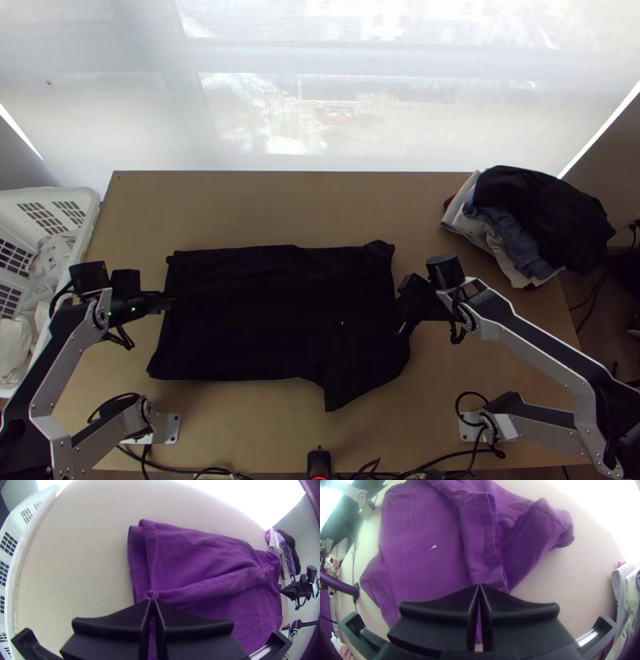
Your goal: Fold the t-shirt
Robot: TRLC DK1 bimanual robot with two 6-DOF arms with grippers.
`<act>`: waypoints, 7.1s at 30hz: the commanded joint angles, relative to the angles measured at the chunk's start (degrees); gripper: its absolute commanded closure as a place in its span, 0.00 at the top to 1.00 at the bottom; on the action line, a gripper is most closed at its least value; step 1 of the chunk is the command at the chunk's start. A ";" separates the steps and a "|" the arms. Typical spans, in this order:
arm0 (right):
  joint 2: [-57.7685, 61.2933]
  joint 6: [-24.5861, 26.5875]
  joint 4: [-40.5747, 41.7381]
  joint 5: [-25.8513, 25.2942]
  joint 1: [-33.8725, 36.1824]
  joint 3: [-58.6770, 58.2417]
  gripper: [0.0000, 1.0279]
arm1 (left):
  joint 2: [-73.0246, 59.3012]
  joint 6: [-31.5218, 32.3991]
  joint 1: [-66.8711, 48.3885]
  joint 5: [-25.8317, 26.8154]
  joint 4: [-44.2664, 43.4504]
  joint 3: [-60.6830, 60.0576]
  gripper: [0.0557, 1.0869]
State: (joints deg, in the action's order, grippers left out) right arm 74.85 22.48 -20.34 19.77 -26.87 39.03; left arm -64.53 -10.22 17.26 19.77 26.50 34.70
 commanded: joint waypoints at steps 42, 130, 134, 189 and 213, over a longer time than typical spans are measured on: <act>-2.87 -1.56 -4.10 -0.17 -0.29 6.77 0.96 | -1.12 -27.57 1.20 -11.51 39.15 4.50 0.84; 5.66 7.93 -15.79 -8.87 -30.43 18.37 0.03 | -4.37 -17.03 -0.64 -7.29 34.76 8.98 0.03; 4.43 8.72 -15.87 -8.87 -23.49 21.44 0.03 | -3.58 -16.76 -0.64 -6.67 35.64 9.86 0.03; 23.94 16.28 -10.60 -8.96 -1.34 39.02 0.03 | -32.41 -4.99 -8.38 -5.18 26.94 45.37 0.03; 36.42 20.15 -11.39 -8.96 1.30 47.63 0.03 | -38.56 -5.51 -5.30 -7.29 26.32 46.95 0.03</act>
State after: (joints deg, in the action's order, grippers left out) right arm 108.36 42.48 -31.68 10.87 -25.82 85.71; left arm -101.23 -15.62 11.03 12.84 53.58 81.82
